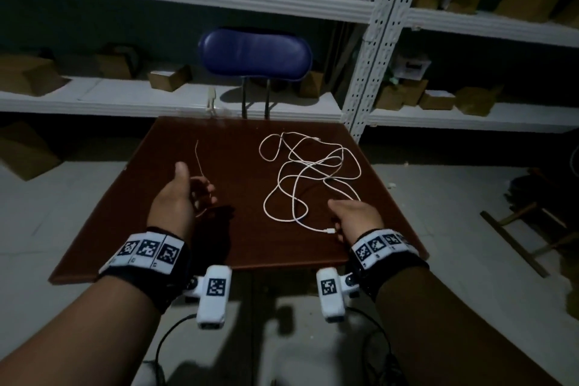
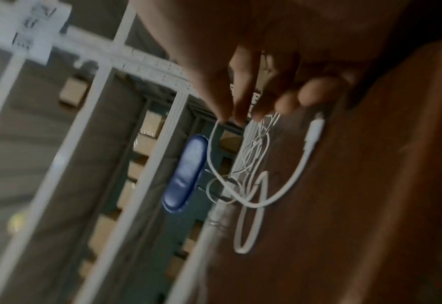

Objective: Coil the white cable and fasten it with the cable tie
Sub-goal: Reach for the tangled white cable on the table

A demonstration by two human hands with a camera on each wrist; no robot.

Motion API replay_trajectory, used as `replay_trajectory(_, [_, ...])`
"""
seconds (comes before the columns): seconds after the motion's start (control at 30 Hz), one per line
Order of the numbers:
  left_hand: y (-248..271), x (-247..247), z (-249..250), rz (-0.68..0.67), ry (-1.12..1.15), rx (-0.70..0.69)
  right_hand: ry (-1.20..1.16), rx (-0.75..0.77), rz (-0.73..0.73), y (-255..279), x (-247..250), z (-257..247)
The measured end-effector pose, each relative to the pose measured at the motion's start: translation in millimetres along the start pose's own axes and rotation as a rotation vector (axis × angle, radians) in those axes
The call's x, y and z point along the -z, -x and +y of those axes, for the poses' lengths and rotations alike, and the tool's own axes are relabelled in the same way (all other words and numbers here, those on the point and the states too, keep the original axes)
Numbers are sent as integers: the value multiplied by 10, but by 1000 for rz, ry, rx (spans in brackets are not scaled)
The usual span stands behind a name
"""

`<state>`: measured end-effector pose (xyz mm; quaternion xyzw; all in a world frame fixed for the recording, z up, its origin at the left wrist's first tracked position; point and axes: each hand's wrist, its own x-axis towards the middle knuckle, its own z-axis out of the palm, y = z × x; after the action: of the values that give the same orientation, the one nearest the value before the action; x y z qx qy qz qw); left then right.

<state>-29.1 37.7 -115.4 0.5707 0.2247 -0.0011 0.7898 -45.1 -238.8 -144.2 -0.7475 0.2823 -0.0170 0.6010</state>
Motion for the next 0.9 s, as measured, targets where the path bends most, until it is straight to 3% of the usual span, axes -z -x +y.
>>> replay_trajectory(0.17, [2, -97, -1, -13, -38, -8, 726, 202, 0, -15, -41, 210])
replay_trajectory(0.27, [2, -141, -71, -25, -99, -39, 928, 206, -46, 0, -45, 149])
replay_trajectory(0.37, [17, -215, -94, -35, -68, 15, 946, 194, -97, 23, -51, 117])
replay_trajectory(0.47, [42, -254, -150, -73, -122, 55, 937, 333, -71, 79, -55, 156])
replay_trajectory(0.6, [147, -271, -241, -148, -546, -159, 701, 481, -130, 169, -21, 74])
replay_trajectory(0.8, [243, -354, -254, -332, -909, -555, 464, 470, -357, 391, 33, -191])
replay_trajectory(0.9, [223, -320, -245, -396, -964, -759, 393, 481, -460, 447, 55, -279])
